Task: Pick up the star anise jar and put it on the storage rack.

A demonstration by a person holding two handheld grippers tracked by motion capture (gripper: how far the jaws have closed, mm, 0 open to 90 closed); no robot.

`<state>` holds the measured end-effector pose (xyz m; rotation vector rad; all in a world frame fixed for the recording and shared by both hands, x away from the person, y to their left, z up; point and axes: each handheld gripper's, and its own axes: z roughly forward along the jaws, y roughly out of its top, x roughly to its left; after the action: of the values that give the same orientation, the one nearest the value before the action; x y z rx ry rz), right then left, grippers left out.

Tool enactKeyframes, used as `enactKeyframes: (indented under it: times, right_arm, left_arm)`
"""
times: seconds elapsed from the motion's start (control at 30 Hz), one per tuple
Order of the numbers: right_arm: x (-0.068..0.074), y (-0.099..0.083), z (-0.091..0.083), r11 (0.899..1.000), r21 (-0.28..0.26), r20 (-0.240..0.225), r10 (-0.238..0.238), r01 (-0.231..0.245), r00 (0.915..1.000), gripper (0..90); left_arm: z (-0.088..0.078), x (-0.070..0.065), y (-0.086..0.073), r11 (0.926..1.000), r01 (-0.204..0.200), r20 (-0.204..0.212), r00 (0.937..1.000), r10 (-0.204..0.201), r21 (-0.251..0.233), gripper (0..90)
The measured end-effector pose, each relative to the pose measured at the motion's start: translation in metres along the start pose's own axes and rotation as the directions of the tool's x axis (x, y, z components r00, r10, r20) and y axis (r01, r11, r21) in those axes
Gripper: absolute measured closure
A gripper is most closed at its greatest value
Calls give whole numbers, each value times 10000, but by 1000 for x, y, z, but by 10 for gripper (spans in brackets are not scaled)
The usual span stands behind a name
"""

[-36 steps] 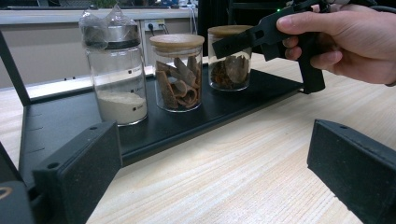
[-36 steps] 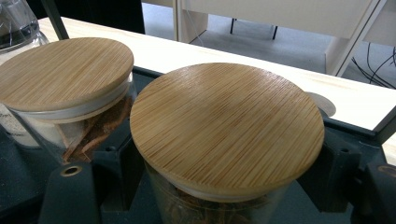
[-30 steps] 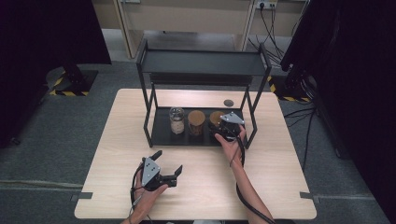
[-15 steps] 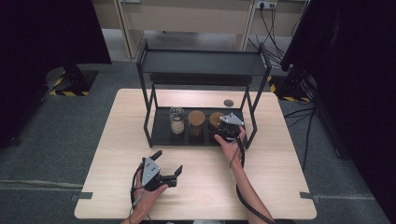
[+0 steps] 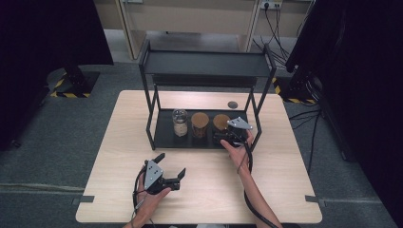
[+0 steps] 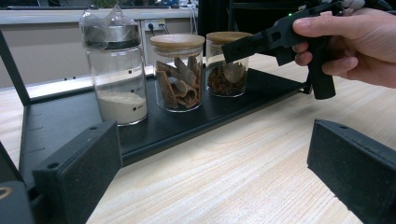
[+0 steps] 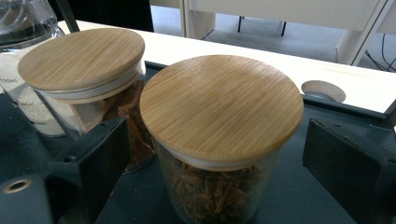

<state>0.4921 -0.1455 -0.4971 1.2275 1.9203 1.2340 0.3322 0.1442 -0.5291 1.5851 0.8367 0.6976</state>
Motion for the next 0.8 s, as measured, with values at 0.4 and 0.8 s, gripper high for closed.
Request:
enactKeyframes:
  times: [0.4, 0.8]
  right_arm:
    - [4, 1, -14, 9995, -300, -176, 74, -79, 9998, 20]
    - [7, -6, -25, 9989, -459, -392, 32, -50, 9992, 15]
  left_arm:
    - [0, 0, 0, 10000, 3, -6, 10000, -3, -5, 26]
    - [0, 0, 0, 10000, -4, -8, 10000, 4, -7, 26]
